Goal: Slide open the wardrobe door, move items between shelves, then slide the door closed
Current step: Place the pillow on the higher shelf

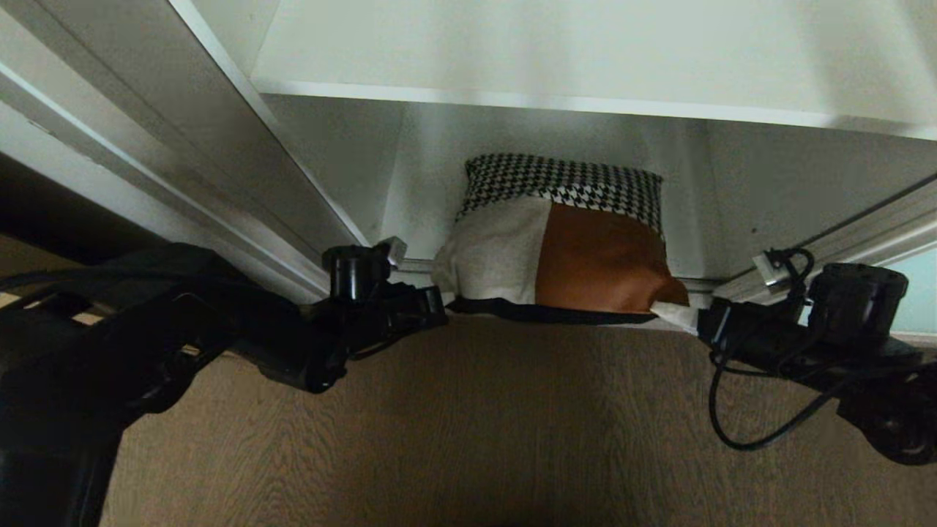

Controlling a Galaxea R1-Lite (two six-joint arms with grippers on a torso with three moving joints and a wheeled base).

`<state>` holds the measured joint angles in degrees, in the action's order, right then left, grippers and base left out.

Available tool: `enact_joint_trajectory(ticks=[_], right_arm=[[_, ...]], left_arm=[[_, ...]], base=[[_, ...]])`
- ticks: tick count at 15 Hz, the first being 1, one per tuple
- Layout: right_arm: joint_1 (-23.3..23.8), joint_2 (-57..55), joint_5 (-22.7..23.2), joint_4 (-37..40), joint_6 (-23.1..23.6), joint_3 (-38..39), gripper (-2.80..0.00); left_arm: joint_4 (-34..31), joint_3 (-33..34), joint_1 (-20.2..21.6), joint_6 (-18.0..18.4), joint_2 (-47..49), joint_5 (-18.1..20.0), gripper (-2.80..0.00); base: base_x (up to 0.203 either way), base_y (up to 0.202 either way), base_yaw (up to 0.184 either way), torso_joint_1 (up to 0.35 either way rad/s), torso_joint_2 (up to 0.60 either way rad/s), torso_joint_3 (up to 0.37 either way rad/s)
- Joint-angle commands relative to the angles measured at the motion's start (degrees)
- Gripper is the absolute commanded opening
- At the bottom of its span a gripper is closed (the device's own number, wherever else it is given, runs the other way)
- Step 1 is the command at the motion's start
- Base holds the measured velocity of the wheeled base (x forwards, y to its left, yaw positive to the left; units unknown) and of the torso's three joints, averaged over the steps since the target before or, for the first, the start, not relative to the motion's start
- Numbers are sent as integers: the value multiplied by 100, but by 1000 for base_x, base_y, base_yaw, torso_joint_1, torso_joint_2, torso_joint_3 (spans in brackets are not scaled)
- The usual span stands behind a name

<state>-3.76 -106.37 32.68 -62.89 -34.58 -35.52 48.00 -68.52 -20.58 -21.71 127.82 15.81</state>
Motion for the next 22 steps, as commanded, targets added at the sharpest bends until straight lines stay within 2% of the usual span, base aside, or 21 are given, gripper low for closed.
enact_joint_trajectory(ticks=[1,5,9,14,18,20,22], right_arm=[[-210,1016,20,-12,-31,504,-280],[-467,2364,5,548,-41,1047,-280],[-651,3843,-6,1847,-55,1296,-280],[-686,5579,-49,4016,-57,1119,-280],[-691,6576,-107,5313,-44,795,-280],[-696,6881,-90,5968,-26,644,-280],[-696,7096,-73,6236,-22,557,-280]], left_arm=[[-125,346,-203,-11,-899,-253,-280],[-410,1167,-424,-20,-1972,-585,-280],[-507,1948,-654,-69,-2829,-1061,-280],[-518,2956,-903,-238,-4064,-1108,-280],[-959,3400,-1641,-275,-5019,-1072,-280],[-1055,3602,-1863,-248,-5191,-1031,-280],[-1060,3599,-1968,-240,-5334,-895,-280]], base=[[0,0,0,0,0,0],[0,0,0,0,0,0],[0,0,0,0,0,0],[0,0,0,0,0,0],[0,0,0,0,0,0],[0,0,0,0,0,0],[0,0,0,0,0,0]])
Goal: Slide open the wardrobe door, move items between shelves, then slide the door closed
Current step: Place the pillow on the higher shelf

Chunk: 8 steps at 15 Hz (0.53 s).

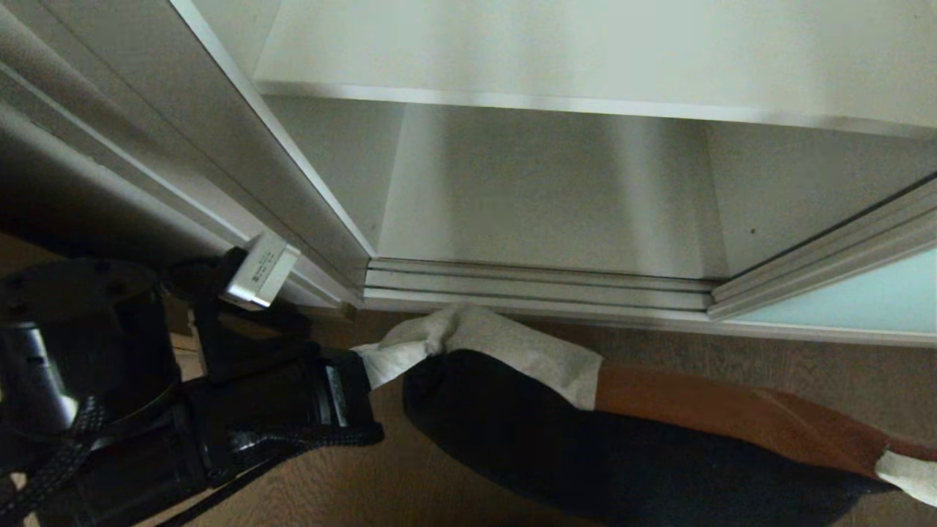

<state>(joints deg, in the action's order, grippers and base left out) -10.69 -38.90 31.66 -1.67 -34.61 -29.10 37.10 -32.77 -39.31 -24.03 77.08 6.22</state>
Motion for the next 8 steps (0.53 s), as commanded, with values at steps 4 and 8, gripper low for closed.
enact_joint_trajectory(ticks=[4,8], right_arm=[[-3,636,40,478,-20,-158,-280],[34,922,7,668,-18,-157,-280]], left_arm=[[34,67,-239,-10,-586,516,-280],[108,264,-237,-34,-706,620,-280]], base=[[0,0,0,0,0,0],[0,0,0,0,0,0]])
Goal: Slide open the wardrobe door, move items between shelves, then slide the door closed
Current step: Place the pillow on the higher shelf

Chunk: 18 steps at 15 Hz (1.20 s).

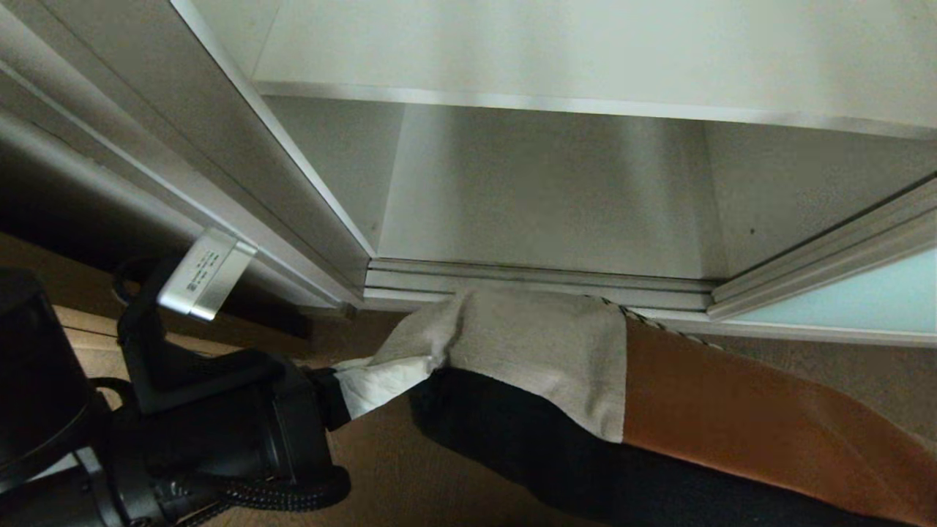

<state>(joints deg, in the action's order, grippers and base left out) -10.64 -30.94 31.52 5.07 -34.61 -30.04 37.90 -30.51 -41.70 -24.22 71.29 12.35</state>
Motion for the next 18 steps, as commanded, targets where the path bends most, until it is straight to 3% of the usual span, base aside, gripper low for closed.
enact_joint_trajectory(ticks=[1,9,18], right_arm=[[46,126,33,5,-18,-192,-280],[110,527,-46,363,-41,-167,-280],[106,536,-50,368,-33,-190,-280]], left_arm=[[38,-5,11,-21,-155,-1,-280],[95,199,13,2,-450,4,-280],[108,67,13,67,-278,-4,-280]], base=[[0,0,0,0,0,0],[0,0,0,0,0,0],[-189,0,0,5,1,4]])
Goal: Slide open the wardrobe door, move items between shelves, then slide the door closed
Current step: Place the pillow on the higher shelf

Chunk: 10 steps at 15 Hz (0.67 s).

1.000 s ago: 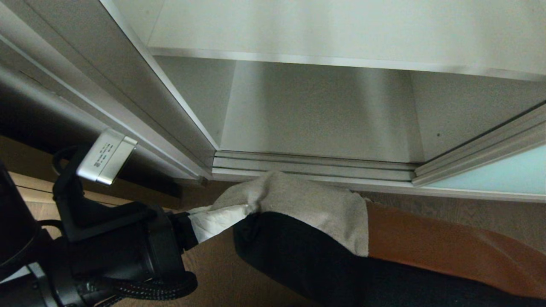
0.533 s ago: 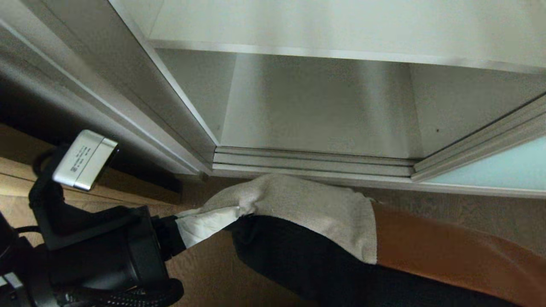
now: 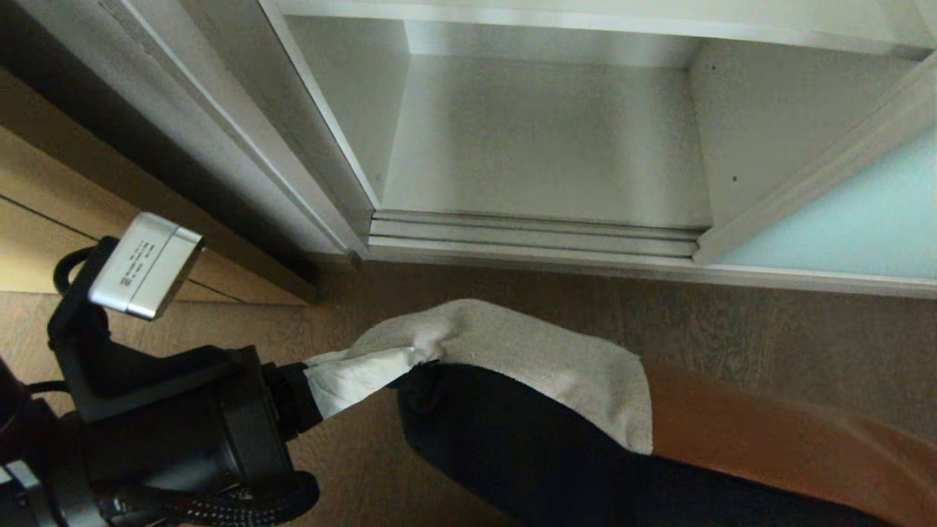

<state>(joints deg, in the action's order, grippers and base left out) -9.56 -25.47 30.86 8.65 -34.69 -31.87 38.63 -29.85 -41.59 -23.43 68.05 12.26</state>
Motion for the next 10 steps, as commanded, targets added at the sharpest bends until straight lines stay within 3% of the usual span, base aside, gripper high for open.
enact_joint_trajectory(ticks=[1,4,6,10], right_arm=[[-2,1,24,30,-25,14,-280],[7,52,62,102,-20,-4,-280],[7,77,78,111,-20,9,-280],[7,103,113,165,-11,75,-280]], left_arm=[[44,-18,-3,-15,35,12,-280],[157,-38,-13,-89,-125,52,-280],[145,-45,-7,-126,-216,336,-280],[206,226,-7,-56,-300,374,-280]], base=[[-148,0,-7,2,-7,17],[-18,0,-1,2,-1,0],[0,0,0,0,0,0],[0,0,0,0,0,0]])
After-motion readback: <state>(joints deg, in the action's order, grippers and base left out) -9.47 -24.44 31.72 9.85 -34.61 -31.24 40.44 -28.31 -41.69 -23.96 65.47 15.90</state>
